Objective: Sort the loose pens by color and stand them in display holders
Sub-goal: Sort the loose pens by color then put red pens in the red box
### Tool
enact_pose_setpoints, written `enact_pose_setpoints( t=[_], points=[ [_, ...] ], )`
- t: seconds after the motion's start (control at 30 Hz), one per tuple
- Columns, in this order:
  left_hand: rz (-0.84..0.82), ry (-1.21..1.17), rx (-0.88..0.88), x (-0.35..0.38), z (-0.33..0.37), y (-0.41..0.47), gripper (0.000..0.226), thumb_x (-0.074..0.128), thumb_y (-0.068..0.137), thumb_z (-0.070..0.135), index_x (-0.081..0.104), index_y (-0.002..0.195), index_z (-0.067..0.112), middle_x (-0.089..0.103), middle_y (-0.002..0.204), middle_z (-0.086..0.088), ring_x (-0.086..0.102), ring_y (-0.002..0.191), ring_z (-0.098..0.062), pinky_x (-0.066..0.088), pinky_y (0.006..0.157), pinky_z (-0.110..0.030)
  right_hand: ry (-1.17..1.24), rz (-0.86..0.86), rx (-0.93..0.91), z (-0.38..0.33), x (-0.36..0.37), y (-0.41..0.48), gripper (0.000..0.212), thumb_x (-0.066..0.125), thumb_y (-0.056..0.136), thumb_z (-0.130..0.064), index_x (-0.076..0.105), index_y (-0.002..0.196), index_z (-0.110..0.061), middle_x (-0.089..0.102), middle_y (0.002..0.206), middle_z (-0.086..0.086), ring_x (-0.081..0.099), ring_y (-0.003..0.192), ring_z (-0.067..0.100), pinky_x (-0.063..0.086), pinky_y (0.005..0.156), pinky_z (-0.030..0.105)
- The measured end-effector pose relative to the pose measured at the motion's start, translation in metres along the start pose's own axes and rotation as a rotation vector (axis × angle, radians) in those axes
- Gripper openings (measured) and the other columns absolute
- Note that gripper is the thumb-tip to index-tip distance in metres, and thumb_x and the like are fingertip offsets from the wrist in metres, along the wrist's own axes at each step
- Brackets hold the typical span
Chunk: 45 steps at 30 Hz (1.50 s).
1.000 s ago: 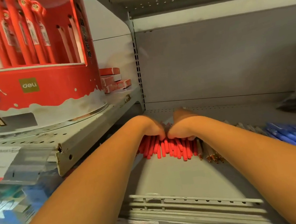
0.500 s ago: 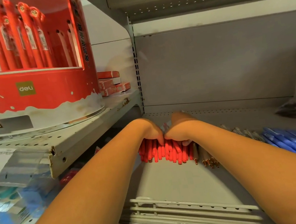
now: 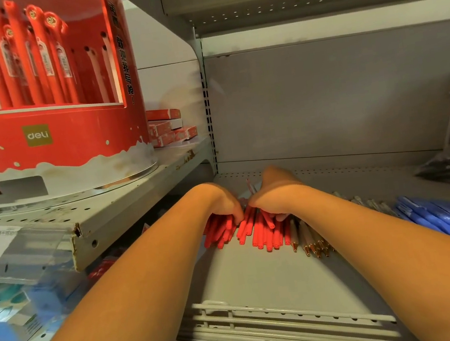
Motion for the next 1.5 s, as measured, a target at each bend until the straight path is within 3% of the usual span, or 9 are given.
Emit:
enact_pose_setpoints(
  t=[0.13, 0.33, 0.6, 0.73, 0.87, 1.0, 1.07, 1.27, 1.5],
  points=[
    [-0.018, 0.036, 0.011, 0.005, 0.003, 0.001, 0.051, 0.034, 0.105, 0.025, 0.066, 0.071, 0.001, 0.069, 0.055, -0.012, 0.069, 0.068, -0.033, 0.051, 0.036, -0.023, -0.013, 0.018, 0.005, -0.001, 0.0, 0.0, 0.037, 0.068, 0.089, -0.037, 0.057, 0.072, -0.007, 0.06, 0.058, 0.01, 0.055, 0.04, 0.019, 0.046, 0.037, 0.019],
    [0.22, 0.023, 0.011, -0.011, 0.004, 0.004, 0.032, 0.045, 0.093, 0.01, 0.062, 0.066, 0.002, 0.06, 0.042, -0.007, 0.055, 0.03, -0.016, 0.044, 0.033, -0.015, -0.008, 0.061, 0.0, -0.001, -0.001, 0.004, 0.037, 0.067, 0.089, -0.035, 0.06, 0.065, -0.007, 0.058, 0.044, 0.006, 0.055, 0.03, 0.016, 0.046, 0.037, 0.019],
    [0.429, 0.058, -0.012, -0.024, -0.002, 0.007, 0.003, 0.059, 0.082, 0.009, 0.06, 0.079, 0.008, 0.061, 0.074, -0.009, 0.059, 0.057, -0.019, 0.049, 0.047, -0.027, 0.105, 0.055, 0.025, 0.007, -0.006, 0.002, 0.035, 0.063, 0.09, -0.027, 0.063, 0.064, -0.004, 0.058, 0.039, 0.005, 0.053, 0.028, 0.015, 0.047, 0.04, 0.019],
    [0.453, -0.099, 0.016, -0.028, -0.011, 0.01, 0.03, 0.062, 0.076, 0.007, 0.059, 0.103, 0.02, 0.064, 0.067, -0.01, 0.06, 0.048, -0.02, 0.049, 0.039, -0.023, 0.228, 0.064, 0.015, 0.009, -0.008, 0.0, 0.038, 0.061, 0.091, -0.031, 0.065, 0.067, -0.002, 0.061, 0.046, 0.009, 0.054, 0.033, 0.018, 0.055, 0.048, 0.024],
    [0.547, -0.321, 0.043, -0.038, -0.02, 0.003, 0.004, 0.059, 0.069, 0.007, 0.061, 0.071, 0.005, 0.055, 0.042, -0.006, 0.05, 0.028, -0.017, 0.039, 0.034, -0.016, 0.38, 0.075, 0.012, 0.01, -0.011, -0.002, 0.034, 0.058, 0.091, -0.029, 0.062, 0.07, -0.003, 0.058, 0.047, 0.011, 0.053, 0.037, 0.022, 0.056, 0.051, 0.029],
    [0.507, -0.575, 0.133, -0.033, -0.021, 0.006, 0.011, 0.053, 0.069, -0.001, 0.063, 0.071, -0.006, 0.062, 0.049, -0.015, 0.056, 0.036, -0.024, 0.048, 0.04, -0.024, 0.633, 0.071, 0.043, 0.012, -0.014, -0.003, 0.027, 0.051, 0.095, -0.03, 0.056, 0.086, -0.004, 0.057, 0.056, 0.009, 0.056, 0.04, 0.02, 0.052, 0.047, 0.027],
    [0.517, -0.675, 0.175, -0.033, -0.02, 0.006, 0.009, 0.054, 0.067, -0.003, 0.061, 0.07, -0.007, 0.058, 0.049, -0.015, 0.052, 0.036, -0.023, 0.046, 0.043, -0.026, 0.729, 0.059, 0.048, 0.014, -0.013, -0.004, 0.023, 0.047, 0.096, -0.024, 0.055, 0.088, -0.005, 0.057, 0.057, 0.009, 0.059, 0.051, 0.024, 0.054, 0.058, 0.035],
    [0.538, -0.784, 0.276, -0.034, -0.015, 0.006, 0.004, 0.058, 0.07, -0.003, 0.059, 0.073, -0.004, 0.052, 0.046, -0.012, 0.045, 0.036, -0.019, 0.04, 0.042, -0.025, 0.847, 0.046, 0.045, 0.022, -0.015, -0.008, 0.019, 0.038, 0.094, -0.013, 0.048, 0.078, -0.009, 0.044, 0.058, 0.006, 0.038, 0.048, 0.019, 0.026, 0.046, 0.033],
    [0.626, -0.955, 0.552, -0.043, 0.01, -0.021, 0.005, 0.059, 0.074, -0.002, 0.055, 0.072, 0.0, 0.046, 0.046, -0.011, 0.034, 0.028, -0.017, 0.032, 0.038, -0.022, 1.071, 0.088, -0.031, 0.01, -0.029, -0.027, 0.019, 0.047, 0.099, -0.022, 0.056, 0.086, -0.013, 0.048, 0.06, 0.0, 0.03, 0.04, 0.011, 0.018, 0.036, 0.02]
  ],
)
Point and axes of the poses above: each hand's wrist, its own y-axis towards the middle knuckle, its own x-axis out of the palm, z = x × y, the point moved 8 cm from there along y, towards the middle knuckle
